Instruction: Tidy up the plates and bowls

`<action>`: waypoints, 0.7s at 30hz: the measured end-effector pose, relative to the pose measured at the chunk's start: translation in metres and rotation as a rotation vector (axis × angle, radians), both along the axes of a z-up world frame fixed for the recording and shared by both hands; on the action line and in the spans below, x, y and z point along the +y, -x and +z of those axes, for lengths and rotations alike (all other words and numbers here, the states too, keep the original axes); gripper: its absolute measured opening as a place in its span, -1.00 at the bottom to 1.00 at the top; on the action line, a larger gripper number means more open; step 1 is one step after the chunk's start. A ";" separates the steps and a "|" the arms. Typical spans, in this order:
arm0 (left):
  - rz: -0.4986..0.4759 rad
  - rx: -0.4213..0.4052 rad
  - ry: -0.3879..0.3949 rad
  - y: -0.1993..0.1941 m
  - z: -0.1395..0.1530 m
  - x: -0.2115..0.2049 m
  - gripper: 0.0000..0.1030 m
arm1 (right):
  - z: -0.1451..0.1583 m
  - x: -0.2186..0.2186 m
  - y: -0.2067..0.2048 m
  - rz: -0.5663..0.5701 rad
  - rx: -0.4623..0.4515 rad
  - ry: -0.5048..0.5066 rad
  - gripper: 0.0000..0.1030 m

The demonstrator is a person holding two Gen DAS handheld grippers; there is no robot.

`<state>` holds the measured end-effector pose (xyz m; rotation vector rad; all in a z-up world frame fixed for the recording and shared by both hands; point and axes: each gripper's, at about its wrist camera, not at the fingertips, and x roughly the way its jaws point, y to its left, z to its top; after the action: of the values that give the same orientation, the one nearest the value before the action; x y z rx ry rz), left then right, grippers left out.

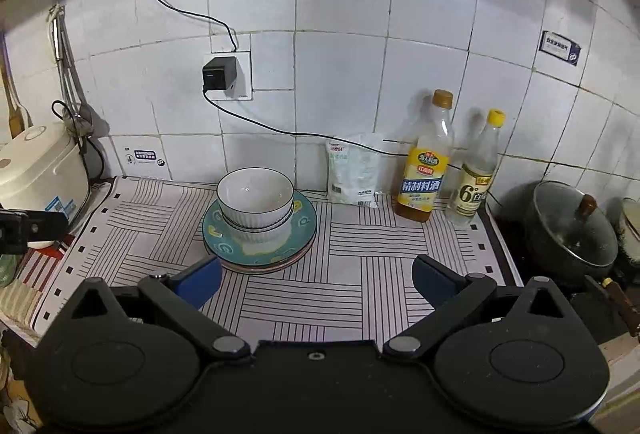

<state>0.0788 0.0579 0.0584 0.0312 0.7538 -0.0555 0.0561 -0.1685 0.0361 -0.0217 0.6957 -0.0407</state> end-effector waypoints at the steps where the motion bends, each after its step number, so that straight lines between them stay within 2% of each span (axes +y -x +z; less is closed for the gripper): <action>1: -0.006 -0.008 -0.009 0.004 0.000 -0.002 0.98 | 0.001 0.000 0.004 -0.004 -0.004 0.007 0.99; 3: -0.009 -0.028 -0.028 0.013 0.000 -0.005 0.98 | 0.002 0.000 0.012 -0.005 -0.012 0.014 0.99; 7: -0.019 -0.025 -0.018 0.026 -0.002 -0.009 0.98 | 0.005 -0.001 0.026 -0.006 -0.031 0.011 0.99; 11: -0.026 -0.020 -0.041 0.033 -0.006 -0.011 0.98 | 0.003 0.002 0.034 -0.018 -0.035 0.036 0.99; 21: -0.031 0.039 -0.088 0.035 -0.018 -0.013 0.98 | -0.003 0.002 0.043 -0.041 -0.029 0.043 0.99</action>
<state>0.0433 0.0452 0.0401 0.1265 0.7941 -0.0526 0.0128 -0.1665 0.0326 -0.0477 0.6664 -0.0948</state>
